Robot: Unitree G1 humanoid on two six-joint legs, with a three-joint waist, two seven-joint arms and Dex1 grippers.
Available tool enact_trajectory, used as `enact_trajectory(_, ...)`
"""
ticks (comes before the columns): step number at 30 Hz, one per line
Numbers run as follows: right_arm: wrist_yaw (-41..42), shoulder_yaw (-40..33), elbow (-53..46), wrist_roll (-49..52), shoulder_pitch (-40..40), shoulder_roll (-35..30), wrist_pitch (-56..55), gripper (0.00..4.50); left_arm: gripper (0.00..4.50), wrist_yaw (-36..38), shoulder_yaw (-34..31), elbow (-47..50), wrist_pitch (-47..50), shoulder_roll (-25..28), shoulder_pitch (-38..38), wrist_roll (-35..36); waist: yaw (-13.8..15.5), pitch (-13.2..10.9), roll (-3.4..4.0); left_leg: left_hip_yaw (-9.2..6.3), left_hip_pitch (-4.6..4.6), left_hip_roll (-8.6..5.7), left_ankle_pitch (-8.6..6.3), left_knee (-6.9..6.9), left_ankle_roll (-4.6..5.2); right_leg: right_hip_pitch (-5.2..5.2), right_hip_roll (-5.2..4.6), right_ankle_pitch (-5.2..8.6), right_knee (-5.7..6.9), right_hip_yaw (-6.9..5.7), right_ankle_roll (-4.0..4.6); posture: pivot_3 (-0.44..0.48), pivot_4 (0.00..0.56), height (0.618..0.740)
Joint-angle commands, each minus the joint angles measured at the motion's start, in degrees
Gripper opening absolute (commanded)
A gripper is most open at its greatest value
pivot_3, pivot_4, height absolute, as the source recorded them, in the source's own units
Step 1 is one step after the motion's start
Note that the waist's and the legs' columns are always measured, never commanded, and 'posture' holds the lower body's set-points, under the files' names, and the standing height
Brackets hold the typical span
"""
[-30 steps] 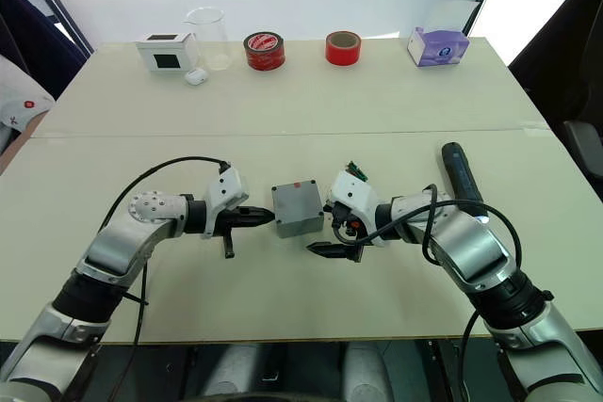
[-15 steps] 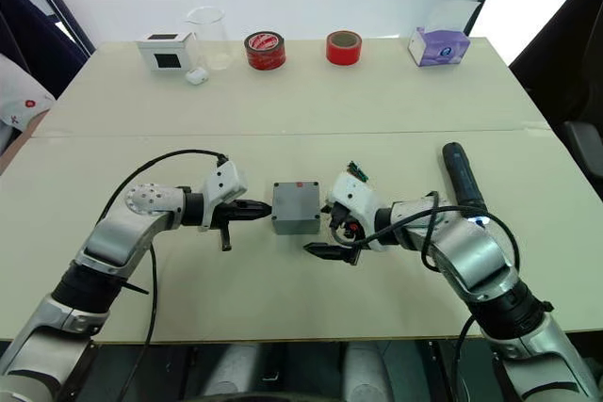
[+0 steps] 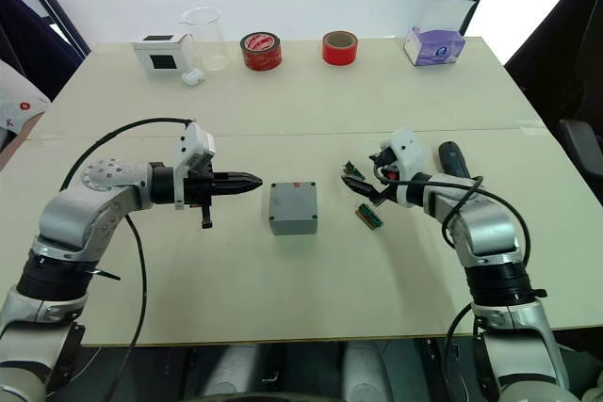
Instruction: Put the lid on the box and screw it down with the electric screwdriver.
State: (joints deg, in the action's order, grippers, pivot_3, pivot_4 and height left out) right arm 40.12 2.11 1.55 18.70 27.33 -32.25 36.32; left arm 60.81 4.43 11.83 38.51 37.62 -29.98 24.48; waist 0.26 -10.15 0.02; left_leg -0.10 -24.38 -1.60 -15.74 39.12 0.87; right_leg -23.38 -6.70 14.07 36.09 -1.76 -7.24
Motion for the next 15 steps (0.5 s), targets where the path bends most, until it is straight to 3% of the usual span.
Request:
enact_trajectory(1,0.9,-0.19,1.27,-1.4,1.98,0.19,-3.77,3.41,0.0,0.07,0.24,2.41,0.01,0.93,-0.56,0.62,0.17,0.0,0.0,0.0,0.0,-0.01,0.0,0.0,0.0,0.01,-0.01,0.0,0.0,0.01,0.0,0.0,0.15,0.74)
enact_trajectory(4,0.23,-0.38,3.35,-1.94,2.09,0.97,-4.74,2.46,0.0,-0.33,0.2,2.73,0.19,1.21,0.25,0.77,0.17,0.0,0.0,-0.01,0.0,0.0,0.0,0.01,0.0,0.01,0.0,0.0,-0.01,0.0,0.0,0.0,0.15,0.74)
enact_trajectory(15,-0.44,-0.74,7.64,-3.14,3.84,2.38,-7.21,2.46,0.0,-0.39,0.43,1.96,-0.56,1.27,0.96,0.47,0.1,-0.01,0.01,-0.01,0.0,0.0,0.0,0.0,-0.01,0.0,0.0,0.0,-0.01,0.0,0.0,0.0,0.15,0.74)
